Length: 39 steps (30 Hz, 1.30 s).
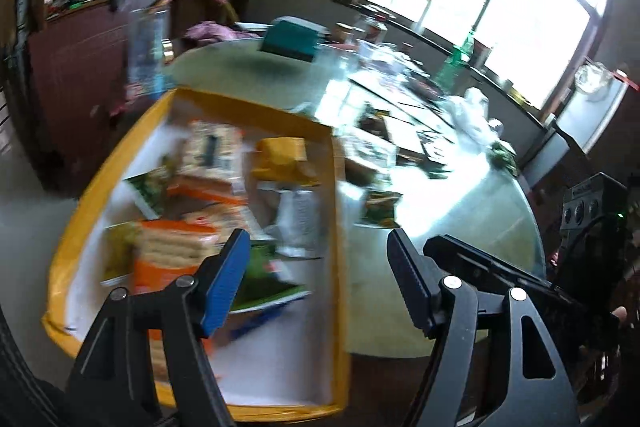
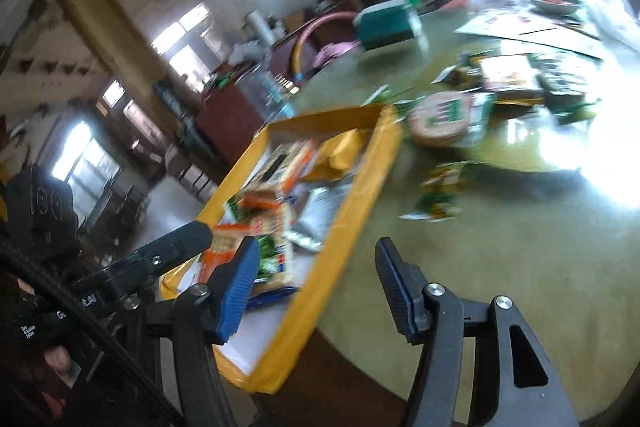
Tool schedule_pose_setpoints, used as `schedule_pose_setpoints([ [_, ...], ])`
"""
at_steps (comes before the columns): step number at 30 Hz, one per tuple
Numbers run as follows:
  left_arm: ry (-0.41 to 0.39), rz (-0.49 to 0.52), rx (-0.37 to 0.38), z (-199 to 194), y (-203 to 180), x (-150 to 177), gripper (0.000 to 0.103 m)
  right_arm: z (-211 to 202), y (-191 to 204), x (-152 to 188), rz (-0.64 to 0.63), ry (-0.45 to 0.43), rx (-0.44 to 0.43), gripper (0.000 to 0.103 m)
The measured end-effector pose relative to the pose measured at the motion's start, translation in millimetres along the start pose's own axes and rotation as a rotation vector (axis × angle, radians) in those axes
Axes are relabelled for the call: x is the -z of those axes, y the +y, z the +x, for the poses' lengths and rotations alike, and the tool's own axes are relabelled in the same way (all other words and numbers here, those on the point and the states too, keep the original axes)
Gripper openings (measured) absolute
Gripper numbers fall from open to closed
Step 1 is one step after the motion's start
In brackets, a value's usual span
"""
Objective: Organize snacks
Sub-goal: 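Open both tools to drop the snacks into the tray, then grasp the green pea snack bag on the table with the left tool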
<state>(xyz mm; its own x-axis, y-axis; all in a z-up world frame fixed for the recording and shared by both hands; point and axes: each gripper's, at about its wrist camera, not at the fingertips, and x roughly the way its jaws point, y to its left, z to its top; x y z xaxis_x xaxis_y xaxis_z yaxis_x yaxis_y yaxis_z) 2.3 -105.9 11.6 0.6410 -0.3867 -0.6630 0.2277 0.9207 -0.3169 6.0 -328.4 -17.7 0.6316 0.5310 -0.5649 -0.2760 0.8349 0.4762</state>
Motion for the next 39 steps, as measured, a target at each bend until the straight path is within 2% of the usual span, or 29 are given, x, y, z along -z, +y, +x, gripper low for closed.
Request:
schedule_pose_setpoints([
  [6,0.007,0.09,0.037,8,-48,-8,0.072,-40,-38,-8,0.086,-0.085,0.042,0.06],
  [10,0.021,0.129,0.031,19,-65,-12,0.074,-53,-58,-11,0.119,-0.122,0.063,0.06],
  [13,0.05,0.153,0.012,34,-74,-14,0.074,-58,-69,-9,0.137,-0.13,0.061,0.06],
  [19,0.134,0.18,0.04,67,-85,-18,0.074,-65,-92,-4,0.178,-0.131,0.084,0.06],
  [25,0.219,0.222,0.003,109,-96,-21,0.074,-67,-113,0,0.232,-0.128,0.116,0.06],
  [28,0.25,0.264,-0.043,131,-104,-24,0.074,-67,-118,1,0.254,-0.123,0.124,0.06],
  [31,0.284,0.271,-0.08,150,-105,-28,0.066,-67,-118,3,0.254,-0.119,0.124,0.06],
  [34,0.363,0.255,-0.11,177,-105,-29,0.061,-66,-120,6,0.257,-0.116,0.124,0.06],
  [35,0.379,0.257,-0.124,183,-105,-28,0.056,-66,-120,7,0.257,-0.115,0.122,0.06],
  [37,0.383,0.247,-0.153,191,-103,-29,0.052,-65,-120,7,0.255,-0.11,0.123,0.06],
  [39,0.4,0.239,-0.156,195,-101,-26,0.044,-65,-121,7,0.256,-0.109,0.123,0.06],
])
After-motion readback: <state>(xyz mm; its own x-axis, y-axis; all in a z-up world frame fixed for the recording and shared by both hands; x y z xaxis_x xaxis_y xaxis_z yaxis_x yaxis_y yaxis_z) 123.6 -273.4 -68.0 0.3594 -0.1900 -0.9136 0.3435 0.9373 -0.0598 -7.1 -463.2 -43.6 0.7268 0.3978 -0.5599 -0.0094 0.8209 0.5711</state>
